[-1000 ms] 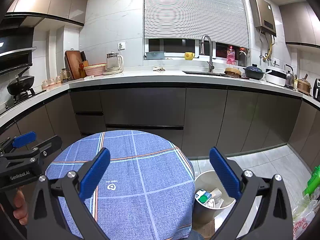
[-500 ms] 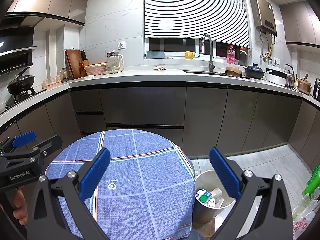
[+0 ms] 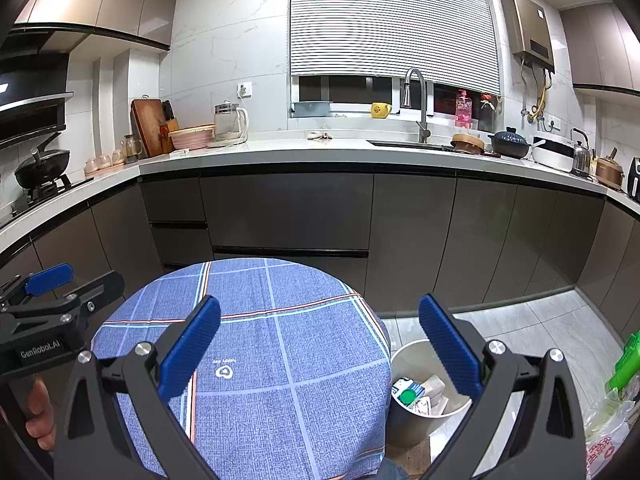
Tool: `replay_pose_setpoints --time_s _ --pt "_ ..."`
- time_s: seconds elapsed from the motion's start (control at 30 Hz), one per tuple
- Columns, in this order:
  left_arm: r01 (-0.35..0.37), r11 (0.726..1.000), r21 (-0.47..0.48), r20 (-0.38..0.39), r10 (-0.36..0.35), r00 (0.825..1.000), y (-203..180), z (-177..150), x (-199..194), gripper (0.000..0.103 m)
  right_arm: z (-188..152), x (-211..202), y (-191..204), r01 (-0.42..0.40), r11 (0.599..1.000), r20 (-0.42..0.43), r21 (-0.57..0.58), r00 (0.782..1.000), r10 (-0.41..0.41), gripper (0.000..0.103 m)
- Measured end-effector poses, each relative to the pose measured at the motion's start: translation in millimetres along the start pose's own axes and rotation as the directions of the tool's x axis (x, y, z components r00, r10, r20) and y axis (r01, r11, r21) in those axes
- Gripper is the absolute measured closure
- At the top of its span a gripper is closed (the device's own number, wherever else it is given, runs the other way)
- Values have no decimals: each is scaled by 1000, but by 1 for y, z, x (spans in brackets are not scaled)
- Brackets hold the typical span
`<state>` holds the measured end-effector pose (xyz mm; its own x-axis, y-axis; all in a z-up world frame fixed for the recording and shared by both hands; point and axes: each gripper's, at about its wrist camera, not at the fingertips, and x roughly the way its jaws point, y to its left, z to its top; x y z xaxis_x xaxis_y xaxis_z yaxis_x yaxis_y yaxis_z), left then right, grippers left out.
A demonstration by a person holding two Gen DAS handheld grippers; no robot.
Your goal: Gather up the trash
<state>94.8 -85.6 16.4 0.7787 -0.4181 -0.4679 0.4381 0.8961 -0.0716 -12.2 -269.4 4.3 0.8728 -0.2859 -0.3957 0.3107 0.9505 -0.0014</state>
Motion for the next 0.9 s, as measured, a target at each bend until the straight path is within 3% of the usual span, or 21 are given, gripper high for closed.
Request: replay_pose_setpoints --time_s 0.9 --pt "-23 1000 3 2 23 1000 0 -2 -3 9 0 1 0 -2 1000 -4 0 1000 2 3"
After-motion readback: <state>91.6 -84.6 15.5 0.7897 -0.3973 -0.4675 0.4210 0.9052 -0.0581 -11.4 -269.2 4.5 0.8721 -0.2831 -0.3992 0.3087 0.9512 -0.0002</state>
